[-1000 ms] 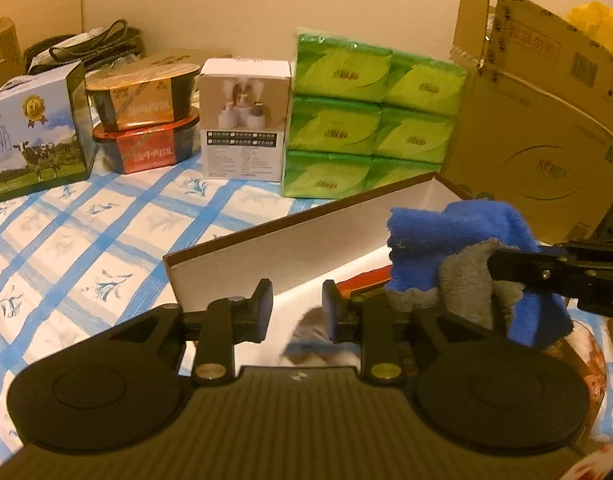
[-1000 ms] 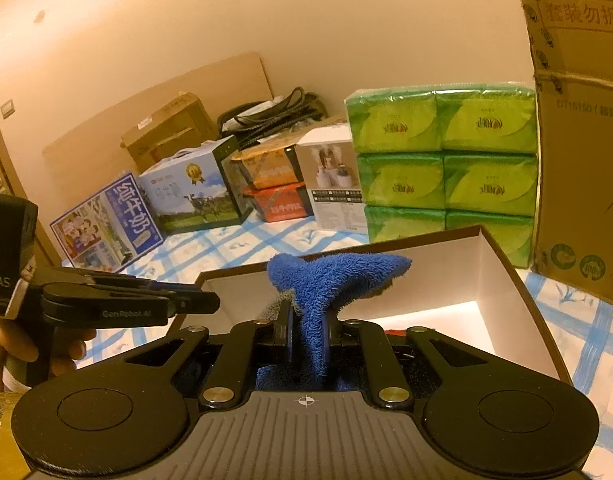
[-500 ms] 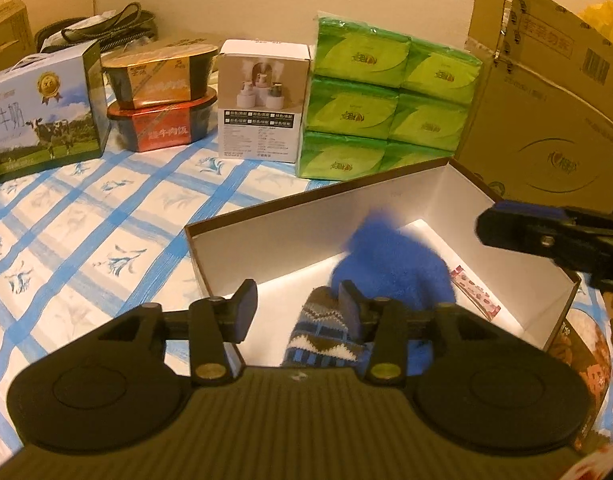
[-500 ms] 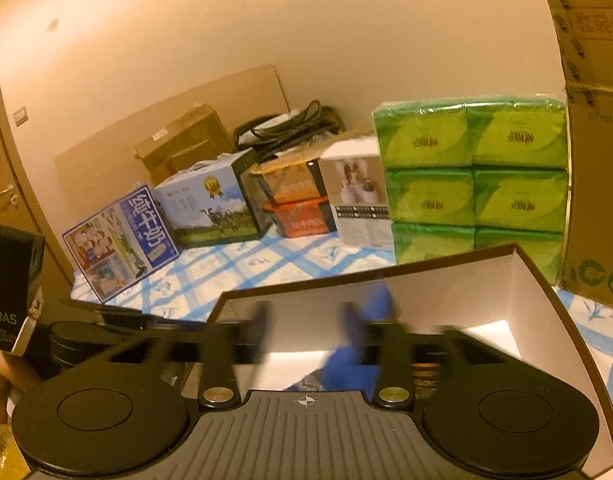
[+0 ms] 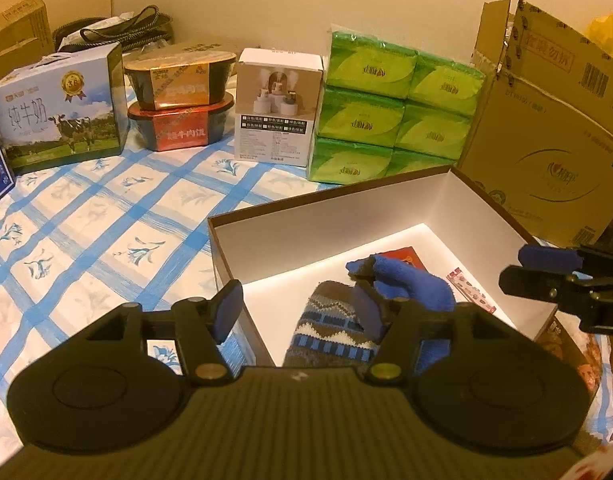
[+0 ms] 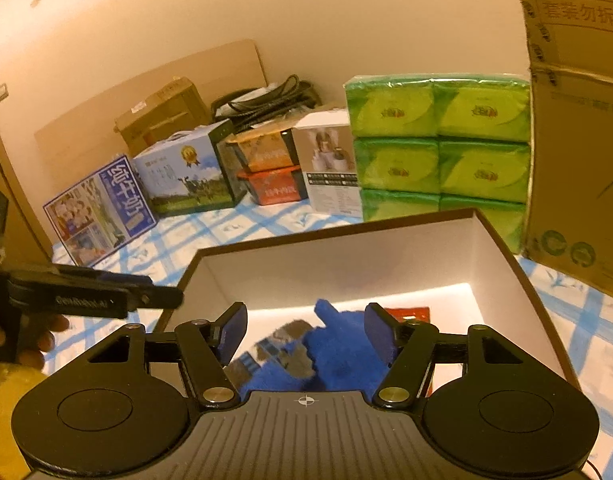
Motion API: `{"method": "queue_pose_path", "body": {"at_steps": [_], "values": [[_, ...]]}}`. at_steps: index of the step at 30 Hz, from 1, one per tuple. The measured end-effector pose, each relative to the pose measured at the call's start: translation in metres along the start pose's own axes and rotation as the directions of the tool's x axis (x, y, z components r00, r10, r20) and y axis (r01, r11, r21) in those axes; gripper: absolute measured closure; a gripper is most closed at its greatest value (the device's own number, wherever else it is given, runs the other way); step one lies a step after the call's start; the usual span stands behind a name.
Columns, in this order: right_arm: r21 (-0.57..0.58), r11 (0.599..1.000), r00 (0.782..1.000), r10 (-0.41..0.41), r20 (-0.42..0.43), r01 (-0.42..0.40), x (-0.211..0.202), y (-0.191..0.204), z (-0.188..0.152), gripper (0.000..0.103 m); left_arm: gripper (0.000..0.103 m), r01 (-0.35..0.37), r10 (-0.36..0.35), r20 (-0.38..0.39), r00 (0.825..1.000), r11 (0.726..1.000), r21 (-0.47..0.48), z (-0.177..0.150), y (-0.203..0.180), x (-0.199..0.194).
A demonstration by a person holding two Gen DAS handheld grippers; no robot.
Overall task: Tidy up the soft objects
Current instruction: 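Open both tools to drop the sock and towel into the box, then move both tools back from the box to the green towel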
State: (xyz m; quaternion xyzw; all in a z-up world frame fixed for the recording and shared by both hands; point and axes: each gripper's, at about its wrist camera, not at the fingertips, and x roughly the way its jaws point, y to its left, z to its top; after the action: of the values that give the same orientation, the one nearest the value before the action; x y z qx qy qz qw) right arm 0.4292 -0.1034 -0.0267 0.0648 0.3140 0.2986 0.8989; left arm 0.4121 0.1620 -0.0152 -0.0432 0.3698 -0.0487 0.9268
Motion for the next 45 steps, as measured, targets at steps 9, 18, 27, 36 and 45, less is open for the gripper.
{"method": "queue_pose_path", "body": {"at_steps": [9, 18, 27, 36, 45], "values": [[-0.001, 1.000, 1.000, 0.000, 0.009, 0.000, -0.036, 0.002, -0.009, 0.034, 0.040, -0.029, 0.030, 0.026, 0.999, 0.999, -0.043, -0.007, 0.007, -0.034], [0.025, 1.000, 1.000, 0.004, 0.029, -0.004, -0.094, -0.003, -0.029, 0.033, 0.035, -0.114, 0.117, 0.051, 0.992, 0.991, -0.074, -0.039, 0.009, -0.087], [0.075, 0.997, 1.000, -0.008, 0.025, 0.006, -0.162, -0.013, -0.066, 0.033, 0.033, -0.157, 0.163, 0.042, 0.986, 0.981, -0.110, -0.101, 0.000, -0.139], [0.123, 0.992, 1.000, -0.014, -0.013, 0.015, -0.213, -0.018, -0.114, 0.033, 0.033, -0.209, 0.213, 0.010, 0.977, 0.963, -0.170, -0.162, -0.004, -0.186], [0.110, 0.993, 0.991, -0.031, -0.131, 0.045, -0.232, -0.007, -0.168, 0.033, 0.033, -0.198, 0.197, -0.026, 0.980, 0.974, -0.111, -0.204, -0.049, -0.195]]}}
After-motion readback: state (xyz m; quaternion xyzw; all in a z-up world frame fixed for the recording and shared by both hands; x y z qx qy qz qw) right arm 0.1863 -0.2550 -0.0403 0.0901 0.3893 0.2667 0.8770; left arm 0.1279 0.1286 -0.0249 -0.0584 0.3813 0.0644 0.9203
